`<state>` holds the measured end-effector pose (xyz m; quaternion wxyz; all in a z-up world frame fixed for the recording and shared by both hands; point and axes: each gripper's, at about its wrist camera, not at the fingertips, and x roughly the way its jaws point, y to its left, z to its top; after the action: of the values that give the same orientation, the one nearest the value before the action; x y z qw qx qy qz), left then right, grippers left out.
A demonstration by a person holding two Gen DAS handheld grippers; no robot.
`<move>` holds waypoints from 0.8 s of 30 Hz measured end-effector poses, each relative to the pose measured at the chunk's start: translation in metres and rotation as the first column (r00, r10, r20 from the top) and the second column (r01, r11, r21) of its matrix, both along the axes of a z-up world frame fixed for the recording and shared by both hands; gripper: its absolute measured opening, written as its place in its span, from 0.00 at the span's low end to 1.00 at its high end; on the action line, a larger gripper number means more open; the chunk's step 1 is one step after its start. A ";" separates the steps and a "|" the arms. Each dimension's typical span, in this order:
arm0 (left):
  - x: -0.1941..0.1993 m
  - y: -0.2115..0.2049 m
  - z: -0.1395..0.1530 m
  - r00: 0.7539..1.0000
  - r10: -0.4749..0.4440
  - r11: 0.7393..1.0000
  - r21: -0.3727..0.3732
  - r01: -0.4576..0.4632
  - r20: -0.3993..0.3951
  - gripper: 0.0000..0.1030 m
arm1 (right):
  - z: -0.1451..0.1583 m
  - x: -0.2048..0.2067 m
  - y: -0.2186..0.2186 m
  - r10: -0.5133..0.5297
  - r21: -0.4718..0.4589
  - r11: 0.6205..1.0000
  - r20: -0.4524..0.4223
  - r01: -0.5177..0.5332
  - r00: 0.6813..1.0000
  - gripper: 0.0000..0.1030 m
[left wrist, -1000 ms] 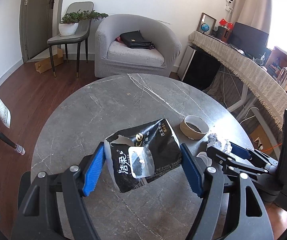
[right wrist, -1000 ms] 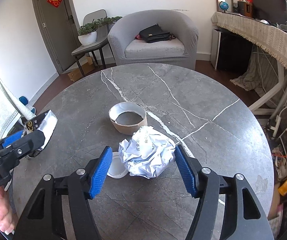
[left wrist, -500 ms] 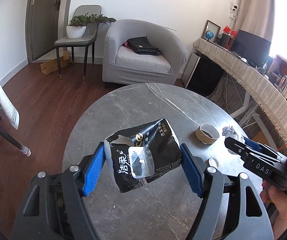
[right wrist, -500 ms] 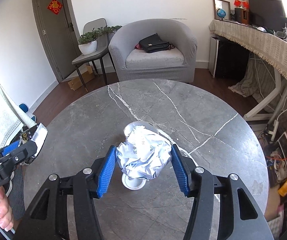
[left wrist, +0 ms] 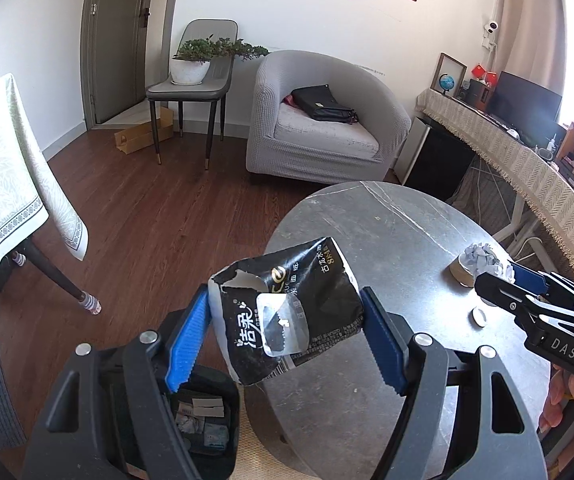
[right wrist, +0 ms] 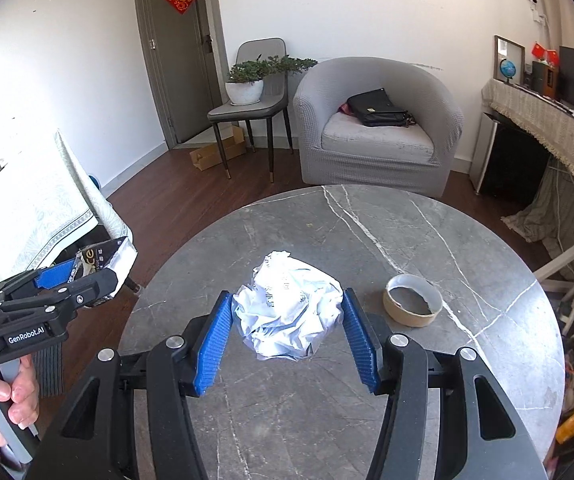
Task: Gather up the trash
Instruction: 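Carry the snack bag and foil ball toward the green bin, then hold the snack bag and foil ball over the green bin opening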
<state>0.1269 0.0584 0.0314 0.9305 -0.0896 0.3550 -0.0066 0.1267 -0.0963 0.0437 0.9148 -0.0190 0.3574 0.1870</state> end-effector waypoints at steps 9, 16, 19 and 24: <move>-0.014 0.073 -0.022 0.995 0.073 0.996 0.058 -0.069 -0.067 0.73 | 0.006 -0.004 0.048 0.096 0.040 0.995 -0.005 -0.096 0.995 0.54; -0.016 0.110 -0.066 0.977 0.098 0.994 0.074 -0.085 -0.189 0.73 | 0.008 -0.008 0.092 0.169 0.053 0.984 -0.001 -0.169 0.986 0.54; -0.016 0.118 -0.087 0.967 0.077 0.996 0.069 -0.062 -0.244 0.73 | 0.004 -0.009 0.111 0.203 0.043 0.978 -0.010 -0.203 0.979 0.54; -0.016 0.125 -0.124 0.935 0.029 0.999 0.050 -0.012 -0.354 0.73 | -0.005 -0.012 0.144 0.257 0.011 0.967 -0.027 -0.256 0.966 0.54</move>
<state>0.1105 0.1835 -0.0925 0.8532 -0.0708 0.5161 0.0276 0.1144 0.0478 0.0390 0.8779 -0.0590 0.3642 0.3053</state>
